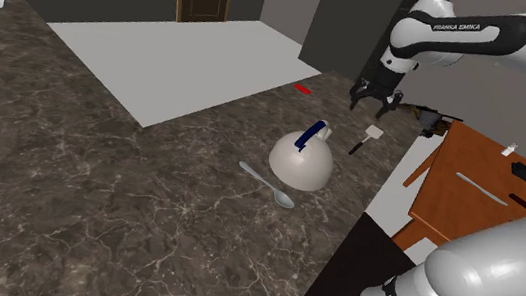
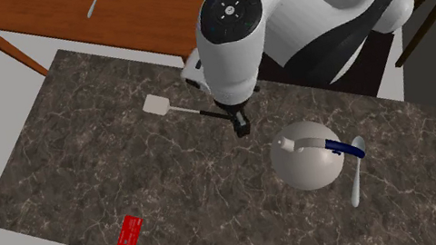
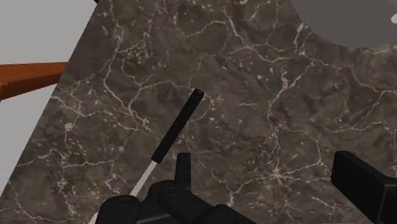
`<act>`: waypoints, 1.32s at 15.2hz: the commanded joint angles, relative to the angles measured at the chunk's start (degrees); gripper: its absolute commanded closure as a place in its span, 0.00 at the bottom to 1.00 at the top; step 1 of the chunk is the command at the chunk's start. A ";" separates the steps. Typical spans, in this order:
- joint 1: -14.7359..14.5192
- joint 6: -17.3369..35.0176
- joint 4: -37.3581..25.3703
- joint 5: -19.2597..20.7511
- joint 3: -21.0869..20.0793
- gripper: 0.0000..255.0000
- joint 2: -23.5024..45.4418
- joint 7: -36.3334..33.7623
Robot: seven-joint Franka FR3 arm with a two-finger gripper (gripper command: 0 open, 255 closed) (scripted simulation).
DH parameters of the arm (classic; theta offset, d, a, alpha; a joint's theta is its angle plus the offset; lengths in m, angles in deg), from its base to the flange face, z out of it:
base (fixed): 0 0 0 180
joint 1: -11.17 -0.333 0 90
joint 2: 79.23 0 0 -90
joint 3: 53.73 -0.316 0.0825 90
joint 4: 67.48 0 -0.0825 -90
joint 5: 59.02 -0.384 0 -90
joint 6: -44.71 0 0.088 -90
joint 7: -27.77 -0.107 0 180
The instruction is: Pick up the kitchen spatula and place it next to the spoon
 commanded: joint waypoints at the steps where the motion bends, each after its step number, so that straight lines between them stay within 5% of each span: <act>1: 1.13 1.57 -1.10 -0.62 1.04 0.00 2.97 -2.35; 13: 8.11 9.15 -7.88 -7.17 7.79 0.00 19.75 -12.92; 20: 8.37 13.56 -5.68 -8.27 7.69 0.00 22.14 -12.59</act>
